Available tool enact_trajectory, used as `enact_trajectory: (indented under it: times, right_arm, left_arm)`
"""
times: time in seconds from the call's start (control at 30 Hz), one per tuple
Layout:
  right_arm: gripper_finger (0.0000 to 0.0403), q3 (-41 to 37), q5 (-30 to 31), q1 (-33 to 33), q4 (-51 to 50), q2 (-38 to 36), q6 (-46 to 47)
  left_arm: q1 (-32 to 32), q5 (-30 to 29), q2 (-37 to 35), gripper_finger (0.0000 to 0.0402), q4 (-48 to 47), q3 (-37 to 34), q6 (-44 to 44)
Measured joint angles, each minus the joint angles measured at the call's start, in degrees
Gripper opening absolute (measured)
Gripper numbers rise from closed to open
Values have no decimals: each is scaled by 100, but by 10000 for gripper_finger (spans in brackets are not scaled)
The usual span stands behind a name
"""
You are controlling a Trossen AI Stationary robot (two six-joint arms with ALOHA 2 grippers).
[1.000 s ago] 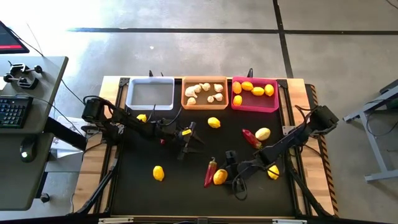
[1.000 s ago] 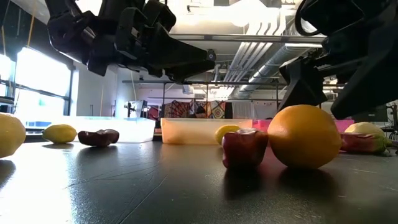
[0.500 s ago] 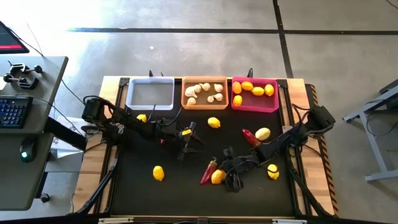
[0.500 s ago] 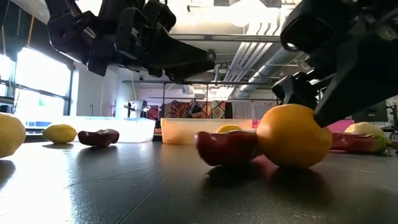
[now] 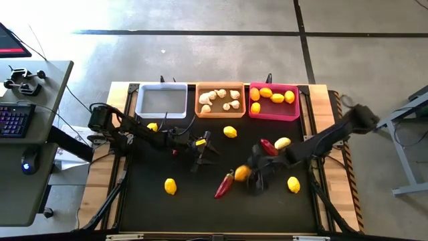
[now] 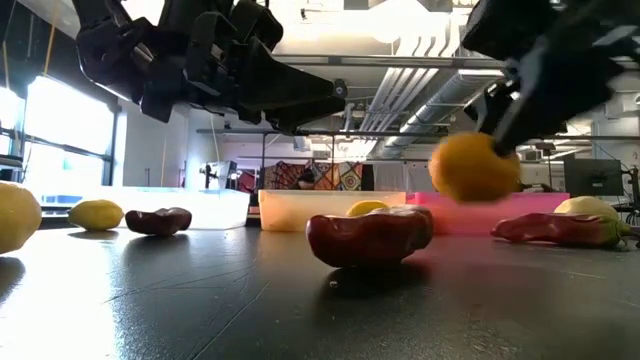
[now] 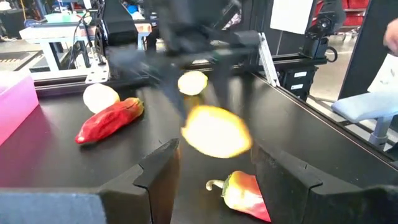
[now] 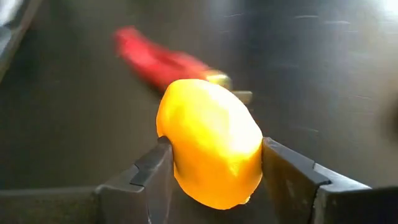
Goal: Sort produce into baskets
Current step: Put the yellow lemon into the pink bin
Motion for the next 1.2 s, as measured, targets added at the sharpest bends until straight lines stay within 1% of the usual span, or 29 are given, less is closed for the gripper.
enact_trajectory:
  times: [0.1,0.23,0.33,0.43,0.53,0.67,0.83,1.03,1.2]
  right_arm:
    - [198,0,431,-476,-807,-669,364]
    - [198,0,1075,-1379,-1851,-1435,686]
    - [198,2,1372,-2136,-2359,-1808,334]
    - [198,2,1407,-2952,-2419,-1938,-61]
    - [199,2,1391,-3739,-2385,-1877,-469]
    - [199,2,1301,-4581,-2070,-1690,-1237]
    - [199,2,818,-5444,-1621,-1329,-1527]
    - [199,2,728,-6051,-1584,-608,-1401]
    - [199,2,718,-6242,-1164,-36,-1328]
  left_arm:
    - [0,0,0,182,-2,0,0]
    - [0,0,0,182,-2,0,-2]
    - [0,0,0,182,-3,0,-2]
    - [0,0,0,182,-2,0,-2]
    - [0,0,0,182,-4,0,-4]
    - [0,0,0,182,-9,0,-4]
    - [0,0,0,182,-32,0,-3]
    - [0,0,0,182,-55,0,-11]
    - [0,0,0,182,-61,0,-9]
